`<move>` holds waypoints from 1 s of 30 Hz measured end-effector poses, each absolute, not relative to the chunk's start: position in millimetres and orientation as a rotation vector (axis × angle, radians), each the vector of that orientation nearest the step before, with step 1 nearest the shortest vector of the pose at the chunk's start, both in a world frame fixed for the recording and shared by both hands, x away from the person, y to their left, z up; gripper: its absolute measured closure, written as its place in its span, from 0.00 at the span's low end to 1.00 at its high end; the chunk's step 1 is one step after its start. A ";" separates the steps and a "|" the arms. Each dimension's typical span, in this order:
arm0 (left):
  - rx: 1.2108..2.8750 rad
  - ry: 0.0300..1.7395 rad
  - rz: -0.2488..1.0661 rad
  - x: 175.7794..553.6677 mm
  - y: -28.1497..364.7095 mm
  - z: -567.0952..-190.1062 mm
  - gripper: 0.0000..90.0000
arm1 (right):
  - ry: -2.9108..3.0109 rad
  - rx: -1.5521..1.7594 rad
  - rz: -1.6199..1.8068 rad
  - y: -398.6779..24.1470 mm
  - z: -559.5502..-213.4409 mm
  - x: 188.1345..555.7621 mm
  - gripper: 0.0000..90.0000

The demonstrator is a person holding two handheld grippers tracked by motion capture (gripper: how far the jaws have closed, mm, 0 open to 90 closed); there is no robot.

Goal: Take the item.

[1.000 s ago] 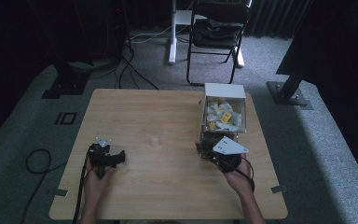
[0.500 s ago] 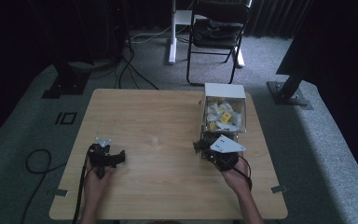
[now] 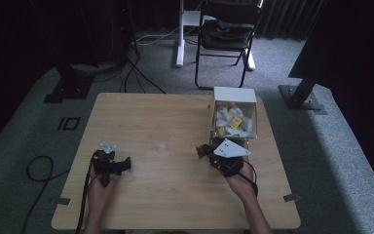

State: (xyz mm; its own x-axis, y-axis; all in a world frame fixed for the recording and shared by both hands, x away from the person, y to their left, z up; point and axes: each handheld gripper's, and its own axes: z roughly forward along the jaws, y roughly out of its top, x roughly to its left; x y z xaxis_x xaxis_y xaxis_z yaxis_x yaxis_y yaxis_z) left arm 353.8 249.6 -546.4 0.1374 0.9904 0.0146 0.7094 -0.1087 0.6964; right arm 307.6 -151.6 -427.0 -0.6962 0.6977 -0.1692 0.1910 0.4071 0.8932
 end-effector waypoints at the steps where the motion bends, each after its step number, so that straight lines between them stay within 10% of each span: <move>1: 1.879 1.627 0.676 353.8 249.5 -546.5 0.09 | 2.139 0.750 1.260 -149.6 -426.1 308.3 0.96; 30: 1.880 1.627 0.676 353.8 249.6 -546.4 0.09 | 2.155 0.750 1.274 -123.3 -423.7 323.0 0.96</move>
